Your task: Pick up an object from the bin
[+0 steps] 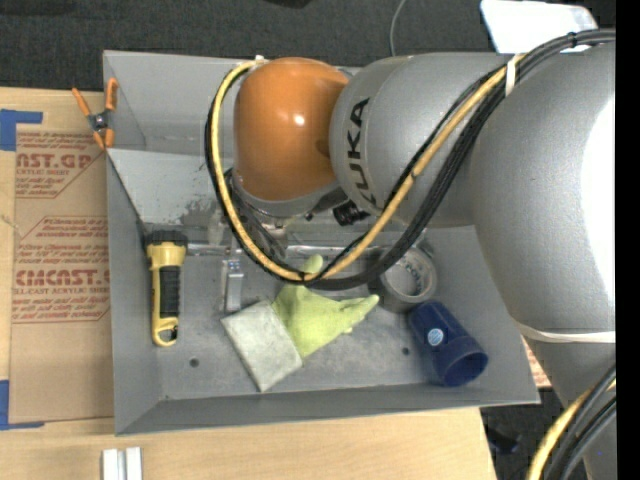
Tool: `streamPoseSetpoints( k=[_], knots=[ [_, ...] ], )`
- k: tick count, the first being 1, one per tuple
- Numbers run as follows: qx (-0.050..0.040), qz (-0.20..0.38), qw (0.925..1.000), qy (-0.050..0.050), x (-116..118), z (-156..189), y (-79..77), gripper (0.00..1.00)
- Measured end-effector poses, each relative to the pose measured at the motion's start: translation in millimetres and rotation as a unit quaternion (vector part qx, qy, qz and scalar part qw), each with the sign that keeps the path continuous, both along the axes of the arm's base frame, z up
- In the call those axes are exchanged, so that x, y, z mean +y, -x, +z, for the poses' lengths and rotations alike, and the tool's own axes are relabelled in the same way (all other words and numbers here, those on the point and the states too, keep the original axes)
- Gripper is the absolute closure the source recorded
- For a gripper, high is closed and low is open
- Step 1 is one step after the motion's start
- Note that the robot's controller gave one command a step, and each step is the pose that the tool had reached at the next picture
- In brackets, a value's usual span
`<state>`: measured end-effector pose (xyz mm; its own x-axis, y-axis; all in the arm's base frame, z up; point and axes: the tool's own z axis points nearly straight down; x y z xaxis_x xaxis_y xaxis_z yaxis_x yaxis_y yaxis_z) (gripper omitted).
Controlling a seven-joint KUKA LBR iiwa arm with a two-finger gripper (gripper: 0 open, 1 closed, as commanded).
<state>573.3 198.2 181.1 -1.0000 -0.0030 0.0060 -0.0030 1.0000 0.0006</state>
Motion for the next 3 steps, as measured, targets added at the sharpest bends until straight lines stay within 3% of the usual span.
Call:
streamPoseSetpoints(
  k=[1,2,3],
  knots=[
    [-0.0037,-0.001,1.0,-0.001,-0.9,4.7,-2.0,0.0],
    [-0.0081,0.08,0.9968,-0.002,-26.9,-30.5,15.9,0.0],
    [-0.0036,0.178,0.984,-0.002,-95.7,-49.4,3.4,0.0]
  ],
)
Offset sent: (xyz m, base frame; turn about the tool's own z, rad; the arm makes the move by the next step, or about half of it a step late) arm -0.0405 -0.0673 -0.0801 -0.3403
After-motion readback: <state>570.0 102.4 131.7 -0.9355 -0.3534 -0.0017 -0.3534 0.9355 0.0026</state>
